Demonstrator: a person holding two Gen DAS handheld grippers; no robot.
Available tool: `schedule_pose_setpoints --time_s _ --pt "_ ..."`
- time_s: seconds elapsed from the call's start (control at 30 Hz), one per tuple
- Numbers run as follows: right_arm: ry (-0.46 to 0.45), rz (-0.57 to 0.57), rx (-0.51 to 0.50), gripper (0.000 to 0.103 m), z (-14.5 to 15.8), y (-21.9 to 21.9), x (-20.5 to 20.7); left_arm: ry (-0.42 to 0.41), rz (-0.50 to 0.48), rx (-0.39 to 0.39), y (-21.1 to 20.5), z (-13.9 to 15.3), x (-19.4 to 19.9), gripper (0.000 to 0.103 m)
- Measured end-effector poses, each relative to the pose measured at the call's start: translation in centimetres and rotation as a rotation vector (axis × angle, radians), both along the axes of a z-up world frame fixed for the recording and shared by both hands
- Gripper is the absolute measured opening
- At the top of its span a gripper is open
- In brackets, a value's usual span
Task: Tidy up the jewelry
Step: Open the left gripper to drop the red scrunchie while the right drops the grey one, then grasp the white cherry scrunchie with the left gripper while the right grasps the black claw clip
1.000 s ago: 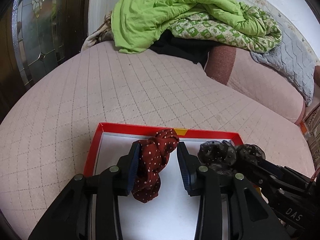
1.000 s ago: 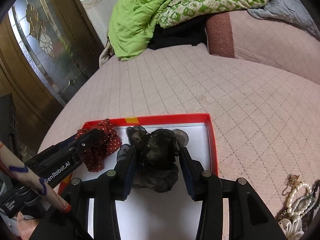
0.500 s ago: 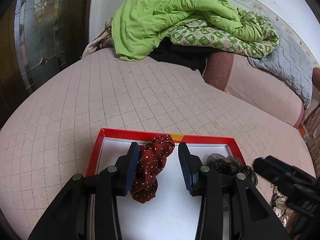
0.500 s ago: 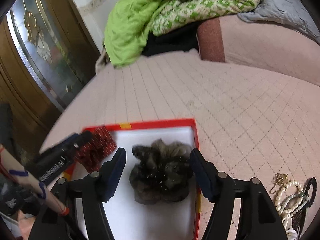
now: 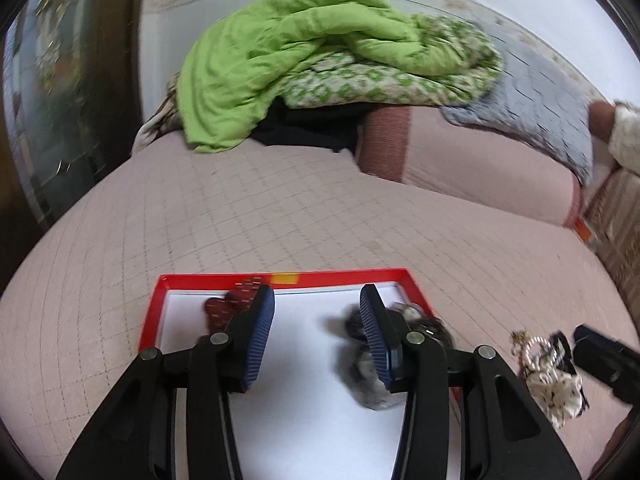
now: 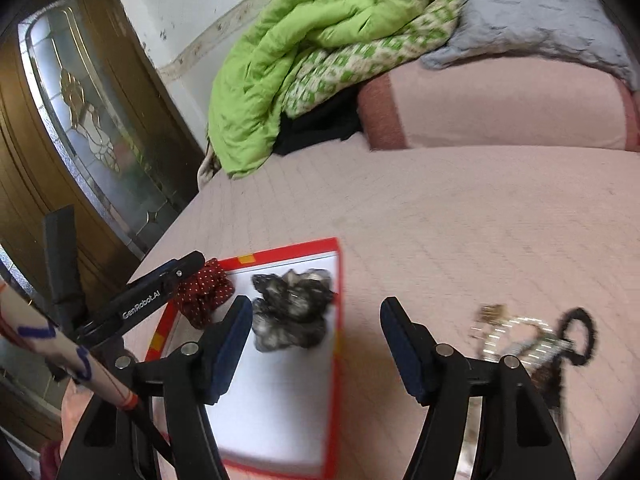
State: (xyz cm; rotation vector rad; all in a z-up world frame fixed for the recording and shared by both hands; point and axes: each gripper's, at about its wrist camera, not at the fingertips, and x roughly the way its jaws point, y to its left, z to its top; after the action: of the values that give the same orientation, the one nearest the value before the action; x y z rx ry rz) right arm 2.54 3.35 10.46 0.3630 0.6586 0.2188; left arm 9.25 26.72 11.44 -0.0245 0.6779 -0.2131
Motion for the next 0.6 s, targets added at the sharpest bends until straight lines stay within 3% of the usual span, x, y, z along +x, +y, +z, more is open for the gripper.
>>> schedule_pose_setpoints --time_s 0.27,0.4,0.53,0.6 --pt "-0.002 -0.215 0.065 0.071 -0.9 -10.8 -5.4 0.032 -0.210 -0.001 -6.4 -0.2 -3.5 0.043" --pt "0.032 -0.303 0.119 0.071 -2.2 -15.1 -6.7 0.119 -0.392 -0.053 -10.8 -1.4 -5.5 0.043" --pt "0.053 -0.318 0.119 0.071 -2.7 -17.0 -7.6 0.196 -0.568 -0.076 -15.0 -2.6 -7.9 0.044" --pt "0.063 -0.317 0.117 0.071 -3.1 -17.7 -8.2 0.225 -0.644 -0.078 -16.7 -3.3 -9.2 0.057"
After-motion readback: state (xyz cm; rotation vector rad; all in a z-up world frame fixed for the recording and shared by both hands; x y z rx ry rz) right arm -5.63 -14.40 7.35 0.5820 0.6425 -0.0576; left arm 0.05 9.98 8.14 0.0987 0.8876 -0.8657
